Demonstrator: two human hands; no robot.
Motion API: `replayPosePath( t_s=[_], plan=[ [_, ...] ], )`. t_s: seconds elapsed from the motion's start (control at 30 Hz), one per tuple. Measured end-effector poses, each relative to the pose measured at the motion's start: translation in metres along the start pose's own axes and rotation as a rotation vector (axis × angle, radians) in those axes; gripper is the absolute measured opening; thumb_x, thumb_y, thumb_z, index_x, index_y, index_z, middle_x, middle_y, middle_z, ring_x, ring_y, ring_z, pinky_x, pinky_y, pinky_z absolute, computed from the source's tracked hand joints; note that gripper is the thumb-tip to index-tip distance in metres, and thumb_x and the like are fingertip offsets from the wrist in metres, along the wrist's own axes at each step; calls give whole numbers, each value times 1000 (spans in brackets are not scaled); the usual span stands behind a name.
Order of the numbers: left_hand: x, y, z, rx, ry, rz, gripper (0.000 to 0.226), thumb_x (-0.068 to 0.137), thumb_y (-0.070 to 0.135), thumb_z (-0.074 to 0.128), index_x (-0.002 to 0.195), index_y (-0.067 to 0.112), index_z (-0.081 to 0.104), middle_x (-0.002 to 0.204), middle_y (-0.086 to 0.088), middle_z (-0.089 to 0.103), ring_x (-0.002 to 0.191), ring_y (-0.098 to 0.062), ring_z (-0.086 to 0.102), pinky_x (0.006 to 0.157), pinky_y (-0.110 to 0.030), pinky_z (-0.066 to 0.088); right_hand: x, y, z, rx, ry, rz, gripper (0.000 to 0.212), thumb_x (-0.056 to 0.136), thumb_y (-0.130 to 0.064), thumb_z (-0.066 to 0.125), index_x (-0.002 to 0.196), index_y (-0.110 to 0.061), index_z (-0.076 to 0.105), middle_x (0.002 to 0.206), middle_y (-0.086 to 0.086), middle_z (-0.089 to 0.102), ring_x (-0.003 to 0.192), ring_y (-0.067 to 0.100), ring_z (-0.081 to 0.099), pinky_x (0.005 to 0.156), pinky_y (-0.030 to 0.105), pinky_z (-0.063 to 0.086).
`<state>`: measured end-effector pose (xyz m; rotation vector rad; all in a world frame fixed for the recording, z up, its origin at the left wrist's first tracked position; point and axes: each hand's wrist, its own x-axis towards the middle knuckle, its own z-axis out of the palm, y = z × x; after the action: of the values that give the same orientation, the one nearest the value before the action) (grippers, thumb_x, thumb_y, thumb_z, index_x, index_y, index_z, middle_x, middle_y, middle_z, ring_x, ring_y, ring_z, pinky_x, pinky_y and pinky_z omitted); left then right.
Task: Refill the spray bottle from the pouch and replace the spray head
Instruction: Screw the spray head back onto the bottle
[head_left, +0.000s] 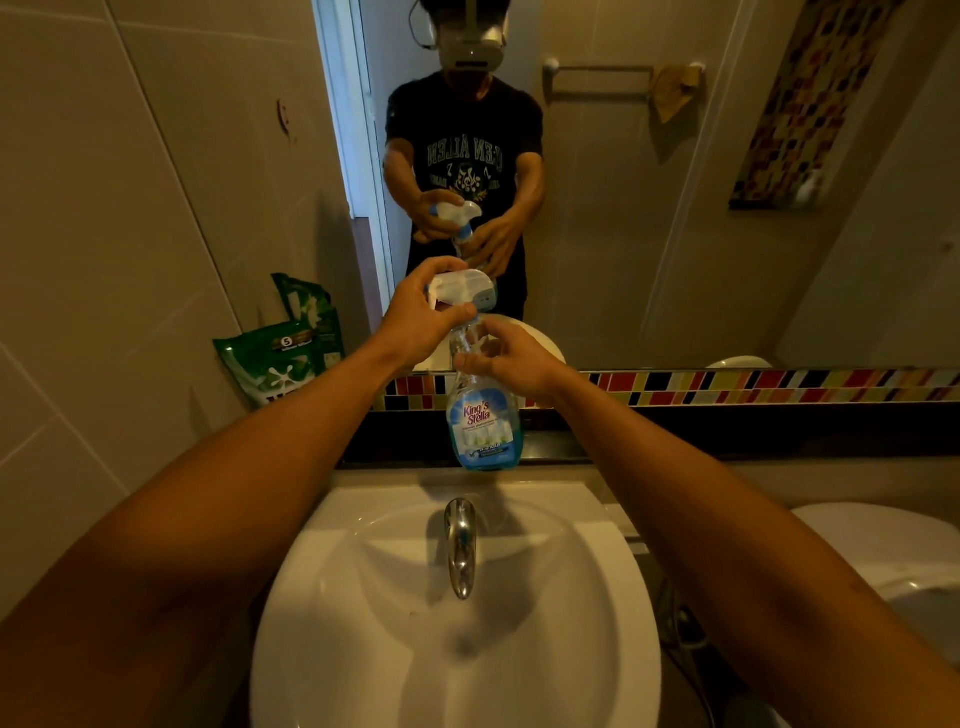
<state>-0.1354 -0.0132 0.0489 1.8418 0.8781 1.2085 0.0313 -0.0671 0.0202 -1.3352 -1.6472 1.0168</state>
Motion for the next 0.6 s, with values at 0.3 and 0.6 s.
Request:
replayPosePath(
  t_s=[0.3,0.6],
  plan=[
    [0,-3,-3,16,-35,-26,60,84,14,79,137,22,52,127,-1,58,110,-16,62,83,-23,58,2,3,2,-10,9,2,49,94,-25,74,138,-18,54,114,1,69,103,19,69,84,34,61],
    [7,-3,-2,2,-50,-32,58,81,8,81,130,25,54,126,-3,58,112,-23,63,84,-30,60,3,1,0,-24,34,-22,41,94,-20,74,132,-13,58,103,-6,69,92,8,68,65,15,56]
  ],
)
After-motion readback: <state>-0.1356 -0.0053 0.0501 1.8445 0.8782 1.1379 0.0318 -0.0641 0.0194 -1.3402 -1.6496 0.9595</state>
